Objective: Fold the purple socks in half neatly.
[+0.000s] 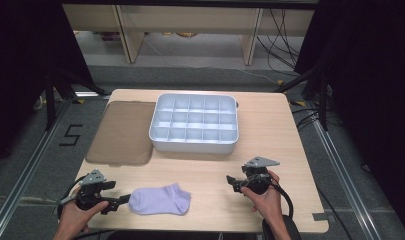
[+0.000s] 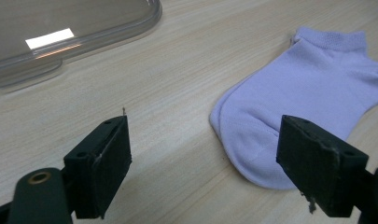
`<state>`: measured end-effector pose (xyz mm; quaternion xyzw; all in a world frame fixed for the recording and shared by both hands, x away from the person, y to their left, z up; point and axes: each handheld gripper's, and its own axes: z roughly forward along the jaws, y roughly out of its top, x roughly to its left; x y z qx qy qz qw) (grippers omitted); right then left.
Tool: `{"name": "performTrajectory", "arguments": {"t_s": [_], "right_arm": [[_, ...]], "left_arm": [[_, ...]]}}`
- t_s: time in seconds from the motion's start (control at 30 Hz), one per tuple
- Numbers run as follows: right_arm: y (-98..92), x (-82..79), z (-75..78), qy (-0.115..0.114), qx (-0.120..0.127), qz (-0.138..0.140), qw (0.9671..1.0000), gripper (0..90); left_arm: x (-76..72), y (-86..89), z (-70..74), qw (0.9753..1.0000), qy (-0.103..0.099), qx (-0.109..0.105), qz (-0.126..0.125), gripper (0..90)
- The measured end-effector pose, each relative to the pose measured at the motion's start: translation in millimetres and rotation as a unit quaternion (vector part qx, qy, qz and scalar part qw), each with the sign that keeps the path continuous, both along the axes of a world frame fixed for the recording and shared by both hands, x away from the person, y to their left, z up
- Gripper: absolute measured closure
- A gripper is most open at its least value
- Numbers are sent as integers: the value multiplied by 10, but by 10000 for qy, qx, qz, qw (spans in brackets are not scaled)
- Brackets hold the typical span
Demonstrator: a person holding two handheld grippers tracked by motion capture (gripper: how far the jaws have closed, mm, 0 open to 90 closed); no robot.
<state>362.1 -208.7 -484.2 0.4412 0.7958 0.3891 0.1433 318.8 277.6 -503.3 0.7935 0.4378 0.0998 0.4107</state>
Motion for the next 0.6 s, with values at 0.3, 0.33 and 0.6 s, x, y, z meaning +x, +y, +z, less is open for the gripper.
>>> {"name": "performTrajectory", "arguments": {"t_s": [0.3,0.33,0.6], "right_arm": [[-2,-7,6,-23,169,101,9998,321],[12,-16,13,59,249,137,9996,327],[124,-40,34,-128,337,375,9986,350]], "left_arm": [[31,2,1,10000,-11,-16,17,171],[34,0,-4,10000,-34,-27,47,171],[53,-9,7,10000,21,22,37,171]]}}
